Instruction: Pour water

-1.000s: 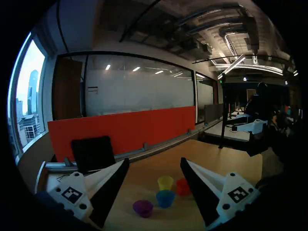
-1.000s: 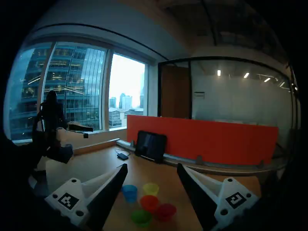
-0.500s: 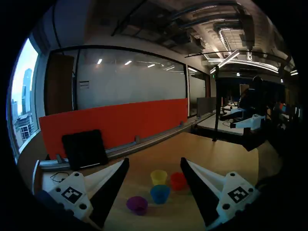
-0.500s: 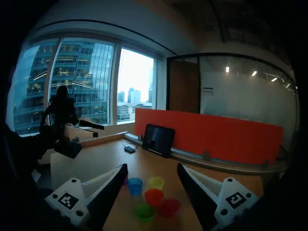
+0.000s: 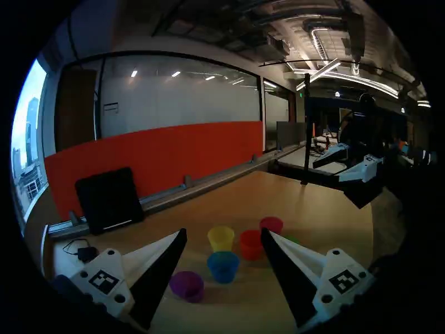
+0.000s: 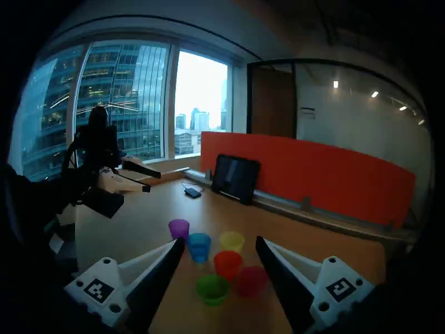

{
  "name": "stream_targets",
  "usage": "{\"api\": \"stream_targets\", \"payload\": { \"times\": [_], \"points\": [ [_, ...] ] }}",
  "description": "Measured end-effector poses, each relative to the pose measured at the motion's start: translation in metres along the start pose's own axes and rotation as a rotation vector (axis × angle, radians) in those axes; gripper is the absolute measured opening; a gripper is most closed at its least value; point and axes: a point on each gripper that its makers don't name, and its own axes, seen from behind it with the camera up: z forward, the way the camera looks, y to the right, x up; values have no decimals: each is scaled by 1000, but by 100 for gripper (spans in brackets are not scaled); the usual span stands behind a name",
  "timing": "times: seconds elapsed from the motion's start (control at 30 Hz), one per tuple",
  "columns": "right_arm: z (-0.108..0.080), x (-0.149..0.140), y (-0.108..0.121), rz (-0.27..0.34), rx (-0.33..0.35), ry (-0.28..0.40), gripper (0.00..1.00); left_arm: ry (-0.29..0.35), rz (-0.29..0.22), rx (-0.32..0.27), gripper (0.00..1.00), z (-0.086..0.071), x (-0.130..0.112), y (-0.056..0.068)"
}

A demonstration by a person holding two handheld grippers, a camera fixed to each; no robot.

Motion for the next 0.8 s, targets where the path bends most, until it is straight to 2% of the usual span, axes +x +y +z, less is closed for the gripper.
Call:
{"api": "stream_targets", "payload": {
  "times": [0.27, 0.8],
  "points": [
    [10, -27, -4, -13, 14, -63, 99, -60, -6, -22, 99, 19, -31, 3],
    [28, -91, 0, -18, 36, -187, 99, -171, 2, -33, 99, 58, -87, 2]
  ]
}}
